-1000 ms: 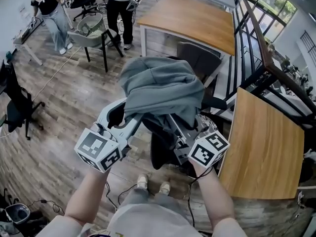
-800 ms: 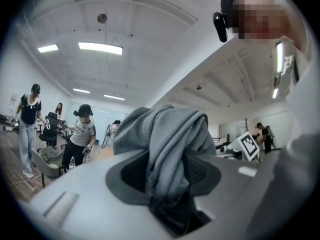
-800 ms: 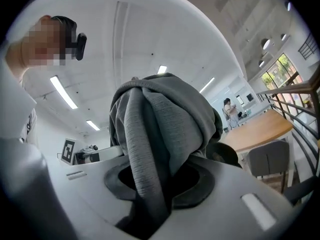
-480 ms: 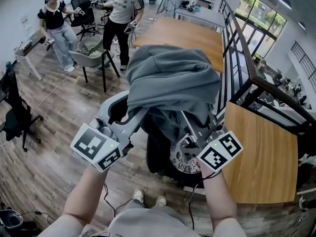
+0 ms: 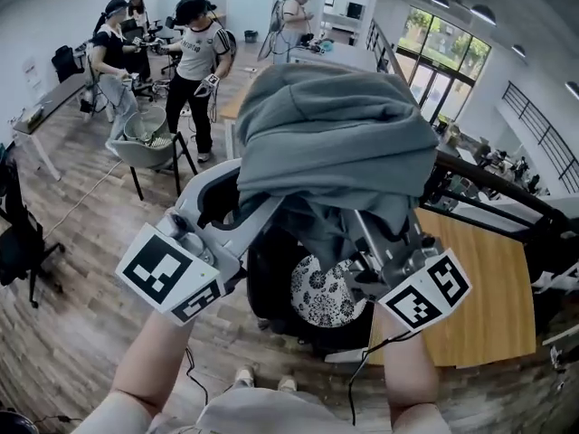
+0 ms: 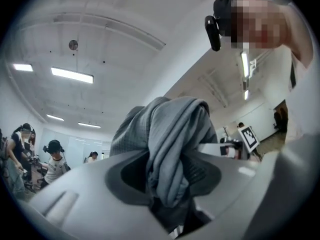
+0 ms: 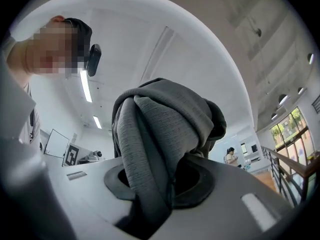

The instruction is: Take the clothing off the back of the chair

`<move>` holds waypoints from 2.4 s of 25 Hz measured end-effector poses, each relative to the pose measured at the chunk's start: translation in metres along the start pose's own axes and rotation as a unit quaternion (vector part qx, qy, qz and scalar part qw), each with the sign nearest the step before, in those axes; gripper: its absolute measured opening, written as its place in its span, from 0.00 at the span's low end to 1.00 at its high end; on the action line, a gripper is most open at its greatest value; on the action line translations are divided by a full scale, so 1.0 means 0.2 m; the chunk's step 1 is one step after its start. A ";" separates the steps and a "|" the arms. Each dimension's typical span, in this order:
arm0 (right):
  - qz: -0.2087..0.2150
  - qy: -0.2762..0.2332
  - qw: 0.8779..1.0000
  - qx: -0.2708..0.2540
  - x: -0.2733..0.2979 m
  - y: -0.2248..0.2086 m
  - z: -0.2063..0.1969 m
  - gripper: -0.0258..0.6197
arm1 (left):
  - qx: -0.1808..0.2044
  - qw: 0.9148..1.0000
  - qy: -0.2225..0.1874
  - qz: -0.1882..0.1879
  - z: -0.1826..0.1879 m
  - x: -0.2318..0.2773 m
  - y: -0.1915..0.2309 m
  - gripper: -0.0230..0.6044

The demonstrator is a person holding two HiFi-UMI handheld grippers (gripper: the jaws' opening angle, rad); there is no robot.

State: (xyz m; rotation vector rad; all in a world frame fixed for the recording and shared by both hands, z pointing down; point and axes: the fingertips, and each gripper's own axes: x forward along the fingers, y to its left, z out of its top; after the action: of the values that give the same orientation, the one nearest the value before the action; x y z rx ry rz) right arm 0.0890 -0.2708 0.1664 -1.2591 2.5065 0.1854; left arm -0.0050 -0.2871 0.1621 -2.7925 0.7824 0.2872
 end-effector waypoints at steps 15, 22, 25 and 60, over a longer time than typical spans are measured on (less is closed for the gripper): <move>-0.088 0.017 0.995 -0.052 -0.75 0.08 0.22 0.24 | 0.002 0.995 -0.018 -0.093 0.05 0.06 -0.70 0.29; -0.117 0.044 0.992 -0.033 -0.99 0.10 0.07 0.24 | -0.016 0.993 0.010 -0.118 -0.14 0.01 -0.90 0.30; -0.121 0.061 0.991 -0.022 -1.04 0.09 -0.03 0.24 | -0.024 0.992 0.026 -0.118 -0.25 -0.01 -0.93 0.30; -0.127 0.137 0.982 0.028 -1.18 0.09 -0.54 0.25 | -0.052 0.989 0.092 -0.106 -0.73 -0.16 -1.00 0.30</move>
State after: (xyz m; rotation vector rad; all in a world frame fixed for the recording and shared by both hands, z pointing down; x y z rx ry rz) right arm 0.1807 -0.1104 0.3490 -1.6629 2.5154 -0.1287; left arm 0.0924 -0.1436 0.3416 -3.0015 0.5127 0.0335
